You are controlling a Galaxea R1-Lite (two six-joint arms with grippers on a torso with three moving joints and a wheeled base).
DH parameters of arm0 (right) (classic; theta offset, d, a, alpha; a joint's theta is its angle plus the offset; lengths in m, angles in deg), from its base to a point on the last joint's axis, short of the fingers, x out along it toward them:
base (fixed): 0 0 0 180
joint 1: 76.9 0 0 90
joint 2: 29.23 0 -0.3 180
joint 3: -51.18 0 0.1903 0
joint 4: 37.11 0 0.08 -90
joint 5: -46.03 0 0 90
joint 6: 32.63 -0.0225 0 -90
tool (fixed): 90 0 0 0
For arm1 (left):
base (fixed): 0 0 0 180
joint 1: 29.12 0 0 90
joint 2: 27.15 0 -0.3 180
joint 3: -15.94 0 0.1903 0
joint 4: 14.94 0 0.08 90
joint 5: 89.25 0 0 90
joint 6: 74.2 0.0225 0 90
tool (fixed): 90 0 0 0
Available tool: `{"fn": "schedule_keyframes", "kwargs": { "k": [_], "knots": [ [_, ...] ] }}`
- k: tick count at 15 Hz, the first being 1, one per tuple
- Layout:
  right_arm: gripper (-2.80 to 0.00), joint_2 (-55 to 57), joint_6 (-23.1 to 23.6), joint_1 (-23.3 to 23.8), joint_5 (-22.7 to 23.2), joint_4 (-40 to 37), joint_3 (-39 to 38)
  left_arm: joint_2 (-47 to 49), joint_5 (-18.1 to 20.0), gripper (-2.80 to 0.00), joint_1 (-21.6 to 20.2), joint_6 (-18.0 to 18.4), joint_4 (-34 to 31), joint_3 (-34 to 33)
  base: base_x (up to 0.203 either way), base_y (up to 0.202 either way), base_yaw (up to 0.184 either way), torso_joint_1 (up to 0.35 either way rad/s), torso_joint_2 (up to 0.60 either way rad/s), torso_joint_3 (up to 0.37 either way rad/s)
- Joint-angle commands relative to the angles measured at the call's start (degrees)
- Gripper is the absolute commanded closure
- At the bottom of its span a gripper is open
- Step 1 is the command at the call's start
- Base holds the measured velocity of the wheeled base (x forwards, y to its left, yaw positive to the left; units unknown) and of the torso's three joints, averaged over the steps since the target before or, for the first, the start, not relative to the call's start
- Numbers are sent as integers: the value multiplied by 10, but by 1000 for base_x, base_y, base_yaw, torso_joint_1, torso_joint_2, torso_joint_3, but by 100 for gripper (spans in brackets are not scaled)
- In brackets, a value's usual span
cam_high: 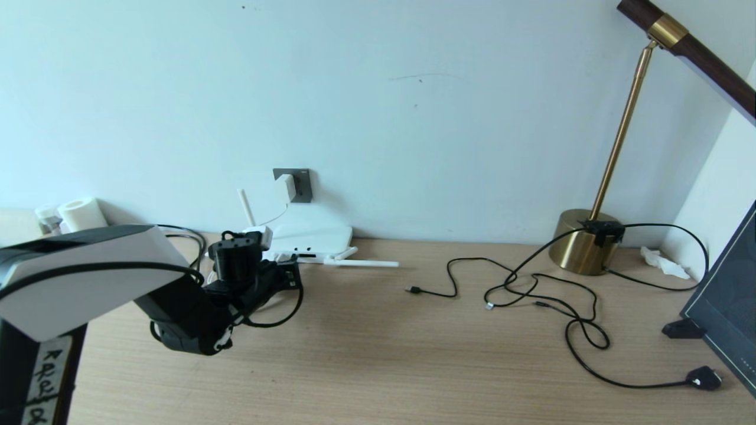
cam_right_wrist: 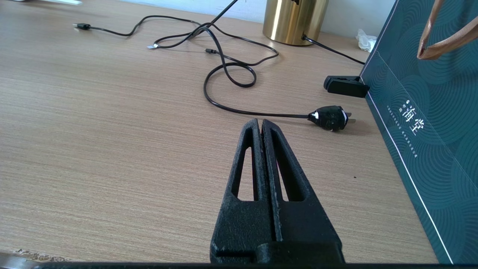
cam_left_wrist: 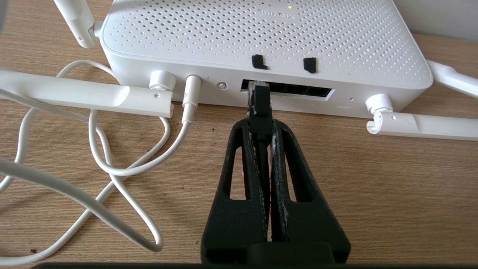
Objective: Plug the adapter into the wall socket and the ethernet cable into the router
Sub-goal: Plug cable into router interface
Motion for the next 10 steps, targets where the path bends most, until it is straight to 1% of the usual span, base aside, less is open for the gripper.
{"fn": "schedule_keyframes", "kwargs": {
  "k": [1, 10],
  "knots": [
    [0, 1, 1, 0, 0, 0, 0, -4, 0, 0, -1, 0, 3, -1, 0, 0, 0, 0, 0, 0],
    [0, 1, 1, 0, 0, 0, 0, -4, 0, 0, -3, 0, 3, -1, 0, 0, 0, 0, 0, 0]
  ]
}}
